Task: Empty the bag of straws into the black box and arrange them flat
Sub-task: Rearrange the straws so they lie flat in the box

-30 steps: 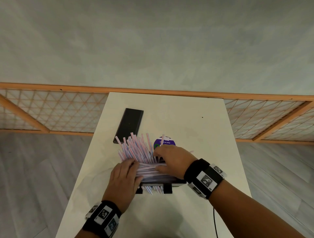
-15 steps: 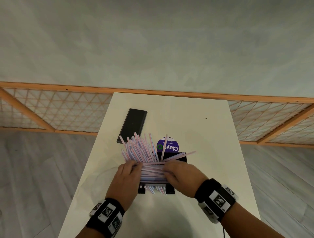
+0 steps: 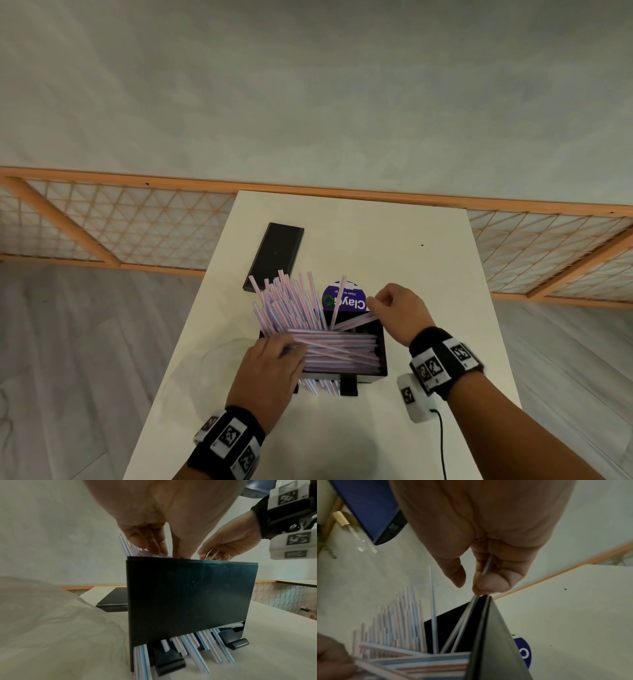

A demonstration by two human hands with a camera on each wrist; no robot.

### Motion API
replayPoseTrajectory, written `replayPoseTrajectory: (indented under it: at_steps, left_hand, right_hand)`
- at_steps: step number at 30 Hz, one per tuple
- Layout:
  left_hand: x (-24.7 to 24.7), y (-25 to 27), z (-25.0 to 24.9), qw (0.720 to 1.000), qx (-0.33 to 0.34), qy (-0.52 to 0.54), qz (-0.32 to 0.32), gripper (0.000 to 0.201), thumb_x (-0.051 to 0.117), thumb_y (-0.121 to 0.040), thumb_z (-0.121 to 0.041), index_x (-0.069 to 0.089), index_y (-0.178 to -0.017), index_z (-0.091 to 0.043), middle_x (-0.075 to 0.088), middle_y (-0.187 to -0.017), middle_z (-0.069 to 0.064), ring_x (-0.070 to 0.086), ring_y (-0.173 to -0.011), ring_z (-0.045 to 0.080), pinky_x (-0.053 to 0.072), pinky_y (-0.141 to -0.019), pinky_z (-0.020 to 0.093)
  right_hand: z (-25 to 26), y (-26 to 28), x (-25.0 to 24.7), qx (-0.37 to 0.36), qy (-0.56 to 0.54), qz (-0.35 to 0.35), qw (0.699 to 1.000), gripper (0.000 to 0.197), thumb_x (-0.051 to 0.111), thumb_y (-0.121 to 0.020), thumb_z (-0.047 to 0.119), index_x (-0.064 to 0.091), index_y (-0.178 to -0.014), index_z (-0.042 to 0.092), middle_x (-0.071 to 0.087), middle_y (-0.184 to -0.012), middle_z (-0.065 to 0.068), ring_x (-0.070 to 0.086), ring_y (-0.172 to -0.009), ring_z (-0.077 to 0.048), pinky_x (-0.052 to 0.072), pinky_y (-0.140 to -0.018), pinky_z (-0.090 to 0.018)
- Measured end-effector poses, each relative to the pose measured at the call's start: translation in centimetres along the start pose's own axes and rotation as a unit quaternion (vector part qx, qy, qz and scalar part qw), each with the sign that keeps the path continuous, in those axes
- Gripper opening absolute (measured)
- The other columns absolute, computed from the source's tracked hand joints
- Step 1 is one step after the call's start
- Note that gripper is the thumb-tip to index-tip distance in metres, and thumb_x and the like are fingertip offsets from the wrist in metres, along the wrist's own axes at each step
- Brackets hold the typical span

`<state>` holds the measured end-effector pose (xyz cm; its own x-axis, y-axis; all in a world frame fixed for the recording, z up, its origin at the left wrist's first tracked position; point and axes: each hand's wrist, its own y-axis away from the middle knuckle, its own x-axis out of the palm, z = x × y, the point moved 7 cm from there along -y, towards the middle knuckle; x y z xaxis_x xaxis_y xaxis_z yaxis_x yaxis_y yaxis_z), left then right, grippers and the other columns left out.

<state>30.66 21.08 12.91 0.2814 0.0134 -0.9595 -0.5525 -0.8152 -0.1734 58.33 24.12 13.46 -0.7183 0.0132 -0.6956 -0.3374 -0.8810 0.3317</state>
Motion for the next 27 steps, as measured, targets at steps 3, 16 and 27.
replayPoseTrajectory:
  at_steps: [3,16,27]
  left_hand:
    - [-0.7,-0.3,-0.7,0.999,0.022,0.006,-0.026,0.035,0.044,-0.097,-0.034,0.075,-0.108,-0.021,0.061,-0.104,-0.004,0.051,-0.093,0.014,0.053,-0.083,0.028]
    - [0.3,-0.3,0.2,0.999,-0.002,0.039,0.005,0.032,0.046,-0.099,-0.036,0.074,-0.11,-0.025,0.059,-0.107,-0.006,0.058,-0.09,0.017,0.056,-0.084,0.032]
    - [0.8,0.2,0.6,0.999,-0.018,0.041,0.021,0.034,0.043,-0.1,-0.041,0.072,-0.112,-0.028,0.058,-0.111,-0.009,0.056,-0.091,0.017,0.054,-0.083,0.032]
  right_hand:
    - [1.5,0.4,0.9,-0.024,0.02,0.002,1.0,0.014,0.067,-0.09,0.034,0.066,-0.09,0.02,0.066,-0.085,0.005,0.061,-0.079,-0.015,0.042,-0.061,-0.022]
    - [2.0,1.0,2.7,-0.09,0.208,0.051,0.973,0.019,0.057,-0.096,0.021,0.063,-0.113,0.016,0.051,-0.115,-0.008,0.063,-0.098,-0.03,0.052,-0.085,-0.033]
    - [2.6,2.9,-0.2,-0.16,0.318,0.044,0.933,0.02,0.048,-0.104,0.027,0.064,-0.104,0.017,0.062,-0.104,-0.006,0.056,-0.083,-0.023,0.039,-0.069,-0.03]
